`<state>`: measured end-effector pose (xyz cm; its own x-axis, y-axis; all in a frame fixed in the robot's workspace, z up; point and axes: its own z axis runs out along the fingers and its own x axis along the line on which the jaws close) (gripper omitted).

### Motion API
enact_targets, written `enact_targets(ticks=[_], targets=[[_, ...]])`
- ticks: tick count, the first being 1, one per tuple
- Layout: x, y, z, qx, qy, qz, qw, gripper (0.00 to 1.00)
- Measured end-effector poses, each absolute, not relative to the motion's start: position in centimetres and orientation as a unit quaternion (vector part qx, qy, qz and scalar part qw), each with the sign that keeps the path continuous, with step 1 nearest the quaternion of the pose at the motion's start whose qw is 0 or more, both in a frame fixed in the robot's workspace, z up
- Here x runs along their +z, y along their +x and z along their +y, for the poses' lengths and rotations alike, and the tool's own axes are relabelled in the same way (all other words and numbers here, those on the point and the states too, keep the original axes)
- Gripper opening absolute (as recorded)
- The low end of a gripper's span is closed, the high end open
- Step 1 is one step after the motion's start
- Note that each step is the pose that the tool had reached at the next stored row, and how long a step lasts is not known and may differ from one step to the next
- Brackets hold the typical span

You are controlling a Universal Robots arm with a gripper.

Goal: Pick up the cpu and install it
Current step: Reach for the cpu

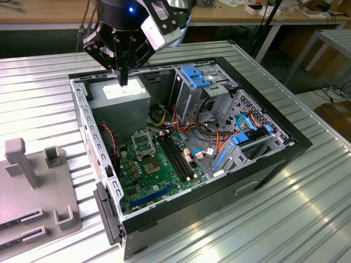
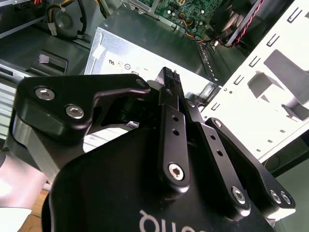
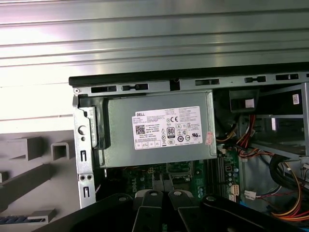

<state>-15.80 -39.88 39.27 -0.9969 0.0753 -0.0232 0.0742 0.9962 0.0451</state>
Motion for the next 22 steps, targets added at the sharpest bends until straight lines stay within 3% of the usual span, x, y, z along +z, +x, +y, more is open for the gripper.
enact_targets(ticks=[22], targets=[[39.26, -16.43, -39.89, 0.022, 0.037, 0.999, 0.012, 0.11]])
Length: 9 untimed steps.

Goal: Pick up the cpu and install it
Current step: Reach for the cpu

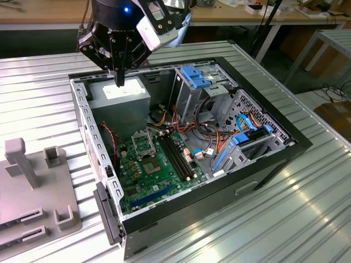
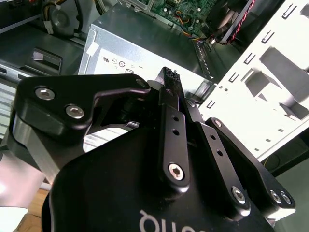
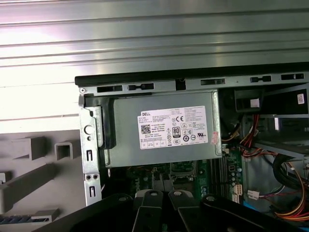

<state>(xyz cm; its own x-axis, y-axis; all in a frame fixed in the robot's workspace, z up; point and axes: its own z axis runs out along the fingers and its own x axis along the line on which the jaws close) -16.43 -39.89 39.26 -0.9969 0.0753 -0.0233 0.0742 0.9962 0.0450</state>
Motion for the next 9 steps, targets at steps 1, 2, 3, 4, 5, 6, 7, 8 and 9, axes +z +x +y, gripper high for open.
enact_targets(ticks=[1, 2, 3, 4, 5, 6, 7, 8, 9], targets=[[39.26, -16.45, -39.88, 0.022, 0.037, 0.999, 0.012, 0.11], [39.26, -16.48, -39.89, 0.022, 0.037, 0.999, 0.012, 0.11], [39.26, -16.50, -39.88, 0.022, 0.037, 0.999, 0.012, 0.11], [39.26, -16.52, -39.89, 0.022, 0.037, 0.999, 0.012, 0.11], [39.26, -16.55, -39.89, 0.022, 0.037, 0.999, 0.012, 0.11], [39.26, -16.57, -39.88, 0.022, 0.037, 0.999, 0.012, 0.11], [39.26, -16.59, -39.88, 0.022, 0.037, 0.999, 0.012, 0.11], [39.26, -16.62, -39.88, 0.022, 0.037, 0.999, 0.012, 0.11], [39.25, -16.65, -39.89, 0.022, 0.037, 0.999, 0.012, 0.11]])
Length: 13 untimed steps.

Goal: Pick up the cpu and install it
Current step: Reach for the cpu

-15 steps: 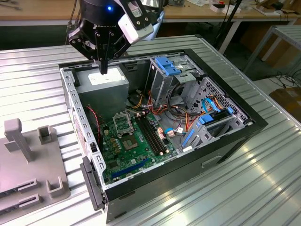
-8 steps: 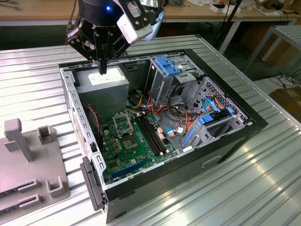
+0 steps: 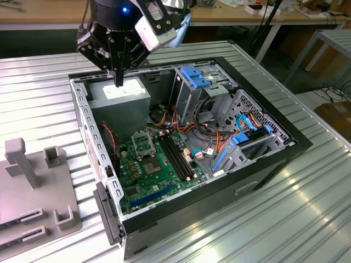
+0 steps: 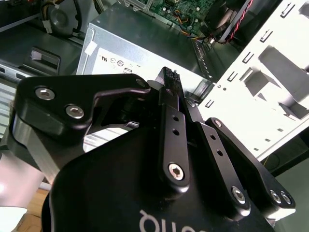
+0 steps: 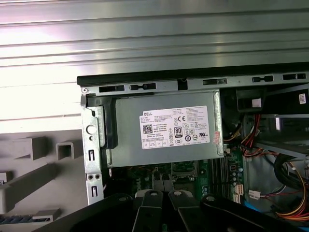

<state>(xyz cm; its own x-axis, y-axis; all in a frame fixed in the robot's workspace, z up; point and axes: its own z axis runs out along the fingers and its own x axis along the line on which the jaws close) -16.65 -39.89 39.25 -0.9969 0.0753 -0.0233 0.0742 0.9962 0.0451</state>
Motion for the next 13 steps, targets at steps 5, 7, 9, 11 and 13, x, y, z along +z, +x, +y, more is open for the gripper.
enact_targets(ticks=[5, 7, 9, 11, 13], targets=[[39.26, -16.77, -39.89, 0.022, 0.037, 0.999, 0.012, 0.11], [39.26, -16.82, -39.88, 0.022, 0.037, 0.999, 0.012, 0.11], [39.25, -16.89, -39.89, 0.022, 0.037, 0.999, 0.012, 0.11], [39.25, -16.95, -39.88, 0.022, 0.037, 0.999, 0.012, 0.11], [39.25, -17.00, -39.88, 0.022, 0.037, 0.999, 0.012, 0.11]])
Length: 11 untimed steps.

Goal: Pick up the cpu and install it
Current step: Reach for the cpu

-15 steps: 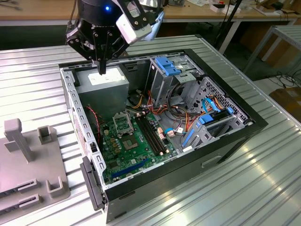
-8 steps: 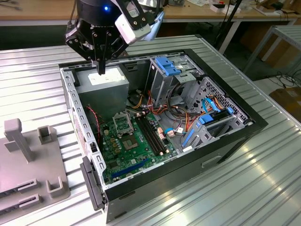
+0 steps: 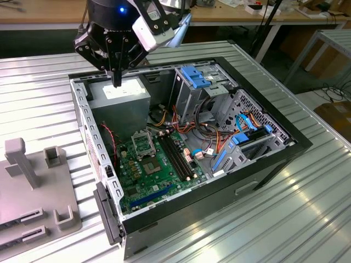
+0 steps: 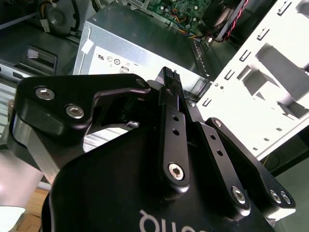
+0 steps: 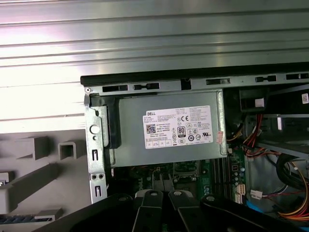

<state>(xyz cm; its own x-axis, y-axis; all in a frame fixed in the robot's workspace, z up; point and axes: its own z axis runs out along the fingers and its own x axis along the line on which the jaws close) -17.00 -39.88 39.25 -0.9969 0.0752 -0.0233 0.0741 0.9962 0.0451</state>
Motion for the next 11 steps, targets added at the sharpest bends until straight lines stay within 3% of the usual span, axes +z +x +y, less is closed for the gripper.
enact_targets(ticks=[11], targets=[[39.25, -17.31, -39.88, 0.022, 0.037, 0.999, 0.012, 0.11]])
